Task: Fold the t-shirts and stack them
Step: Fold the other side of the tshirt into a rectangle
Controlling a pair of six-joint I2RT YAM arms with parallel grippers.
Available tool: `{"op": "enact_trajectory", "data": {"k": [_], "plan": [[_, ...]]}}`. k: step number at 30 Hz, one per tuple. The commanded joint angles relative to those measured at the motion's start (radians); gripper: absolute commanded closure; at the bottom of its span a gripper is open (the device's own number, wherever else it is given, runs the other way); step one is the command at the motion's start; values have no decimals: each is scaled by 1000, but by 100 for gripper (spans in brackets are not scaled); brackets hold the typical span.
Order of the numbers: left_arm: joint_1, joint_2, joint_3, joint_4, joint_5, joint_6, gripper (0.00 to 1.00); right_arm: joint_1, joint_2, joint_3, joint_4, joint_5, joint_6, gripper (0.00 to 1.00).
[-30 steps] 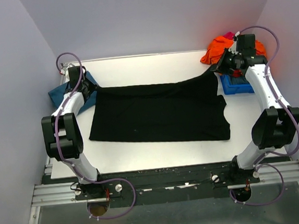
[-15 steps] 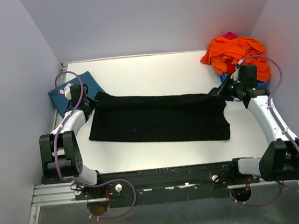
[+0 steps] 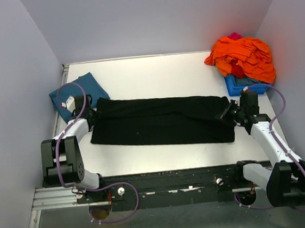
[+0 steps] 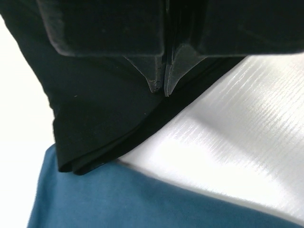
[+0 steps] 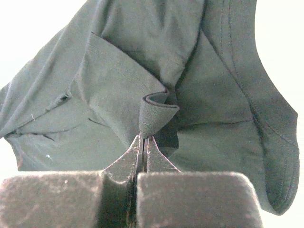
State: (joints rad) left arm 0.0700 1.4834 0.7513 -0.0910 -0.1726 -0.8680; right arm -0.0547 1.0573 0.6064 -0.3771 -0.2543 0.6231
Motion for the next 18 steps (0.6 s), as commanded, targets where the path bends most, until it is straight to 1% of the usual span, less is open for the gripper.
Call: {"op": "enact_trajectory", "data": {"k": [1, 5, 11, 18], "plan": [[1, -67, 3, 5, -67, -14, 100, -8, -36, 18, 35, 70, -17, 99], [1, -58, 23, -6, -68, -11, 100, -8, -31, 95, -38, 72, -45, 99], [1, -23, 36, 11, -31, -5, 100, -7, -111, 78, -63, 104, -54, 99], [-27, -3, 59, 17, -27, -5, 100, -7, -109, 98, -129, 122, -71, 99]]}}
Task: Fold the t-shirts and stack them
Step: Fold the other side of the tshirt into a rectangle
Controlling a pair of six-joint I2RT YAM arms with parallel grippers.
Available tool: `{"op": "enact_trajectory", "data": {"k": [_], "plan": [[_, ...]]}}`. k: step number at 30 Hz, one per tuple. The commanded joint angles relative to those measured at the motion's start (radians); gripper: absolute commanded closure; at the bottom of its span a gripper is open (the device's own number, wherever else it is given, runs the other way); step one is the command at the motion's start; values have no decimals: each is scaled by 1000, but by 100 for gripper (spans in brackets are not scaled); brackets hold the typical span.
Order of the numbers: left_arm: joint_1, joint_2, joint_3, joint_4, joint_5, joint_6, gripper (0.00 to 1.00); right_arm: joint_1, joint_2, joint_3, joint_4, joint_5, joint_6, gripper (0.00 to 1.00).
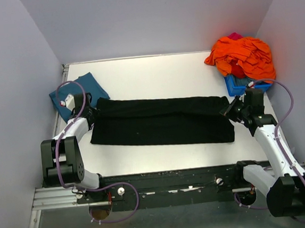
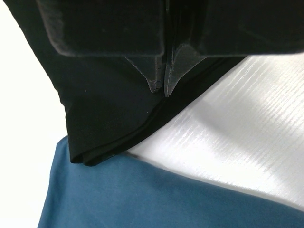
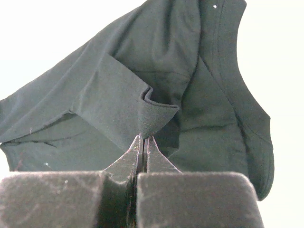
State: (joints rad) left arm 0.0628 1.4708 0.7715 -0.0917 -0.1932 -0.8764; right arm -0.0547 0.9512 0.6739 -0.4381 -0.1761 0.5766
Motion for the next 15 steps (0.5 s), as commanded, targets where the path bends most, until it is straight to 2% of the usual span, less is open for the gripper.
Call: {"op": "enact_trajectory", "data": {"k": [1, 7, 12, 15], "plan": [[-26, 10, 41, 15, -9, 2, 100, -7, -9, 33, -74, 53, -30, 99], [-34, 5, 48, -11, -46, -3, 98, -8, -41, 70, -132, 125, -46, 99], [-34, 3, 45, -17, -48, -9, 97, -8, -48, 40, -134, 83, -44, 99], [-34, 6, 52, -48, -64, -13, 82, -7, -45, -2, -133, 38, -29, 99]]}}
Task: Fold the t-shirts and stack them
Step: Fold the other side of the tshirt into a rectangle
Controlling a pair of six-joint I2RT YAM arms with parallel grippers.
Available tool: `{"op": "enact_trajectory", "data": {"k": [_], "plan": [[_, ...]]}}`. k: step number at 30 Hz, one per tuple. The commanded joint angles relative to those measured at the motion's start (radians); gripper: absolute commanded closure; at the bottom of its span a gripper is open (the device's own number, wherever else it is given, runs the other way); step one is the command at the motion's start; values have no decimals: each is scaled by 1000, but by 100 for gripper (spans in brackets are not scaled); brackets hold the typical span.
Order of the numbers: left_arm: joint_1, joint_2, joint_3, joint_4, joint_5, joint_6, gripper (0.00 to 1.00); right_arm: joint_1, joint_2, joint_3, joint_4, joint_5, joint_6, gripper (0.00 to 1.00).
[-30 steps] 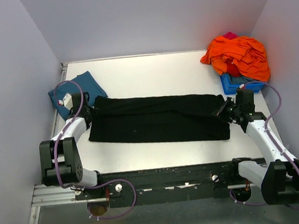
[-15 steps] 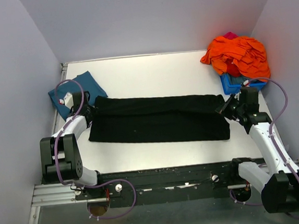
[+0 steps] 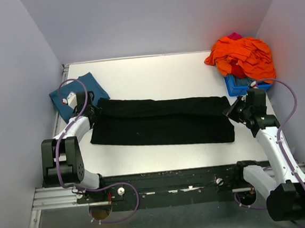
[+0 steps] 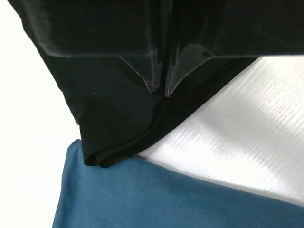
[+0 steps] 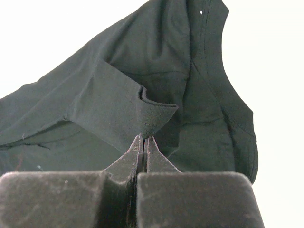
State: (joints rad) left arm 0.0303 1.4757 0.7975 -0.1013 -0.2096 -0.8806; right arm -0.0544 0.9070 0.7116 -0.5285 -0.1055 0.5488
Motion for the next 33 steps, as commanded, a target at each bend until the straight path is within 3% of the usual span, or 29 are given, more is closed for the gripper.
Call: {"op": "enact_trajectory", "data": {"k": [1, 2, 3, 5, 6, 9, 12, 18, 26, 33], "plan": [[-1, -2, 28, -49, -60, -12, 77, -7, -2, -49, -42, -30, 3, 99], [-1, -11, 23, -48, -66, -14, 63, -7, -5, -57, -39, -20, 2, 96], [-1, -21, 17, -37, -66, -8, 54, -7, -6, -54, -39, -19, -6, 81], [-9, -55, 8, -26, -76, -6, 36, -9, -16, -43, -30, -39, -16, 16], [-18, -73, 6, -25, -85, -4, 29, -7, -20, -35, -13, -45, -16, 7], [-71, -126, 31, -53, -138, 18, 16, -7, -17, -8, 54, -92, -38, 6], [-137, -159, 71, -75, -175, 57, 14, -5, 58, 35, 110, -146, -56, 8], [-308, -128, 88, 75, -4, 135, 13, 33, 300, 78, 265, -250, -26, 18], [-500, 135, 238, 195, 188, 177, 14, 93, 581, 195, 357, -247, -27, 20], [-593, 382, 433, 193, 380, 177, 16, 117, 685, 239, 361, -290, -62, 20]]}}
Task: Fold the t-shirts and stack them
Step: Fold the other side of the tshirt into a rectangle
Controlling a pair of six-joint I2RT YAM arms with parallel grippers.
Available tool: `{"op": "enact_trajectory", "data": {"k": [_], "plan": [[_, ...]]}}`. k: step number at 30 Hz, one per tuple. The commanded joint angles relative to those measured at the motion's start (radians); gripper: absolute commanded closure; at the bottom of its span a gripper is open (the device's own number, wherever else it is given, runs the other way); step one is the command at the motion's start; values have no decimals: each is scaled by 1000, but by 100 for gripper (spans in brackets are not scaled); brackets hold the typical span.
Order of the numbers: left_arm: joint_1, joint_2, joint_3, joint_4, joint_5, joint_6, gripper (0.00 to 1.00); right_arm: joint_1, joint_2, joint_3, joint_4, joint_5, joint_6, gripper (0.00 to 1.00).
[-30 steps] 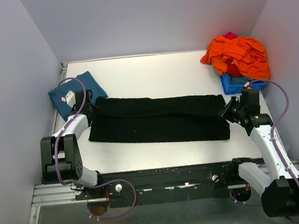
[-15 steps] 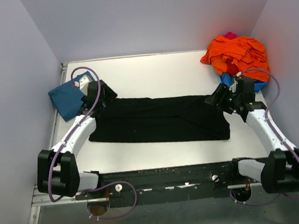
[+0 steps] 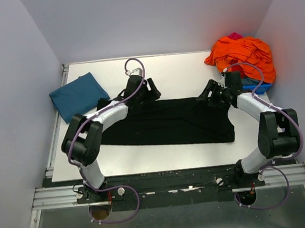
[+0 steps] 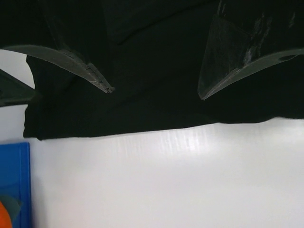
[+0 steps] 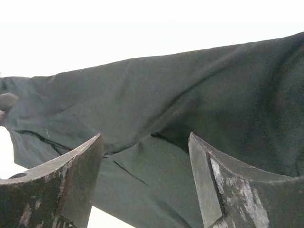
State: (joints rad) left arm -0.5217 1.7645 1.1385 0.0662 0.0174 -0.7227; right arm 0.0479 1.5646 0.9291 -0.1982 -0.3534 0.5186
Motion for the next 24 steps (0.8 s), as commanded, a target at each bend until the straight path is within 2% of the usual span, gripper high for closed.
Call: {"op": "enact_trajectory", "data": {"k": [1, 12, 20, 23, 24], "plan": [[-50, 119, 115, 20, 168, 20, 17, 20, 32, 17, 29, -48, -41, 20], [-84, 338, 319, -49, 316, -7, 17, 56, 77, -42, 40, -72, -72, 19], [-93, 383, 325, -65, 335, 17, 18, 61, 48, -43, 13, 30, -107, 17], [-106, 383, 305, -57, 337, 29, 19, 66, 32, -47, 3, 68, -114, 25], [-112, 380, 302, -55, 334, 35, 19, 67, 29, -49, 3, 70, -117, 31]]}}
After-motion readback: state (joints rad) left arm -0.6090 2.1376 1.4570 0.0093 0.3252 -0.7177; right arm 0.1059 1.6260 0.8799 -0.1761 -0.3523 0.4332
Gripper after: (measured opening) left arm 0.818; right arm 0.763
